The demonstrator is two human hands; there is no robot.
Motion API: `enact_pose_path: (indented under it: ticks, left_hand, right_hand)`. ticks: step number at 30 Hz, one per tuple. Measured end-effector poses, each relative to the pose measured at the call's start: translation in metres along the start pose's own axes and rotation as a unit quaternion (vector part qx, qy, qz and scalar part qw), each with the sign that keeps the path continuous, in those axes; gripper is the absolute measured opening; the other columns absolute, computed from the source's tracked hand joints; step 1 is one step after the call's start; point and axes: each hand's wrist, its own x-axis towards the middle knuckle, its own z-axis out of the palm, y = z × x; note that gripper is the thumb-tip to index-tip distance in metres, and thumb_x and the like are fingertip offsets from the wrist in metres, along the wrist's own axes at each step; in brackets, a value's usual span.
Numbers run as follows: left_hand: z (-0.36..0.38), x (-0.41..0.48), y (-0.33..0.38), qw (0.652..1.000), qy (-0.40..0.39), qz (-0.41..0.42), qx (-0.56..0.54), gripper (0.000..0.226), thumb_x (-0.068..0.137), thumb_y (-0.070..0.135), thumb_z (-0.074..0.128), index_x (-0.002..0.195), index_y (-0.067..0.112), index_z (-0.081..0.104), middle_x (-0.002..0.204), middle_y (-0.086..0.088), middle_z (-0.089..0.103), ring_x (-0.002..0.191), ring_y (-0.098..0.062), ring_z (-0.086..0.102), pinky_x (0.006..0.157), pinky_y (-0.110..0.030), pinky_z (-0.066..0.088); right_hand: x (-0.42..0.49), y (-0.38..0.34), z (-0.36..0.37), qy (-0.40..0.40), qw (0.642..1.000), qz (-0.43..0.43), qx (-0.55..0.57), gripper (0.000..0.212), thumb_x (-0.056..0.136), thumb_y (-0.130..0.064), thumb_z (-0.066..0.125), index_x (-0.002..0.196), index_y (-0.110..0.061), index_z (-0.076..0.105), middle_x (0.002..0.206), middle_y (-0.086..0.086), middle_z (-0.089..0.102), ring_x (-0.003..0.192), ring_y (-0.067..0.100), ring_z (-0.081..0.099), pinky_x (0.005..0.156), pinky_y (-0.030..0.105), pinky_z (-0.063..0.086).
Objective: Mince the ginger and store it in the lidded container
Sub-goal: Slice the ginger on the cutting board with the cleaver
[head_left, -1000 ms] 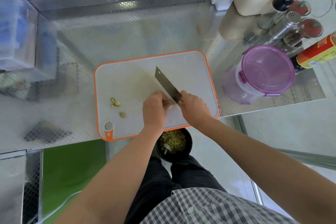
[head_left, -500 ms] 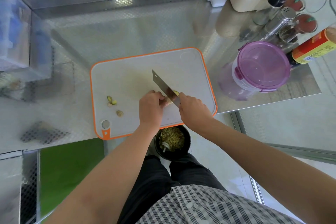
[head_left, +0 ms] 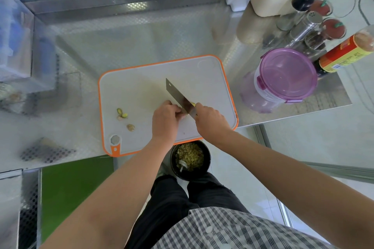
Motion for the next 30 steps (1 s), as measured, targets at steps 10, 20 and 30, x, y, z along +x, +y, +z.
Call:
enact_pose_path:
  ticks: [10, 20, 30]
  left_hand:
    - [0.003, 0.000, -0.003, 1.000, 0.004, 0.011, -0.007, 0.007, 0.079, 0.015, 0.075, 0.078, 0.008, 0.075, 0.075, -0.007, 0.060, 0.068, -0.027, 0.059, 0.062, -0.042, 0.050]
    - [-0.004, -0.003, -0.005, 1.000, -0.006, 0.028, 0.004, 0.008, 0.080, 0.015, 0.072, 0.085, 0.015, 0.077, 0.091, -0.006, 0.062, 0.076, -0.023, 0.061, 0.067, -0.034, 0.049]
    - [-0.002, -0.003, -0.011, 0.999, 0.012, 0.037, -0.025, 0.009, 0.076, 0.010, 0.077, 0.085, 0.010, 0.077, 0.079, -0.006, 0.059, 0.068, -0.025, 0.060, 0.065, -0.038, 0.052]
  right_hand:
    - [-0.004, 0.003, 0.002, -0.007, 1.000, 0.014, -0.016, 0.010, 0.094, -0.005, 0.040, 0.102, -0.011, 0.041, 0.087, 0.006, 0.048, 0.074, 0.027, 0.046, 0.063, 0.034, 0.033]
    - [0.018, 0.002, 0.014, 0.025, 0.998, -0.011, 0.048, 0.014, 0.099, -0.019, 0.040, 0.105, -0.007, 0.042, 0.100, 0.013, 0.057, 0.087, 0.037, 0.056, 0.064, 0.039, 0.037]
    - [0.000, 0.008, -0.004, 0.022, 0.998, -0.029, 0.047, 0.011, 0.099, -0.020, 0.038, 0.091, -0.014, 0.033, 0.082, 0.005, 0.045, 0.072, 0.029, 0.041, 0.061, 0.034, 0.030]
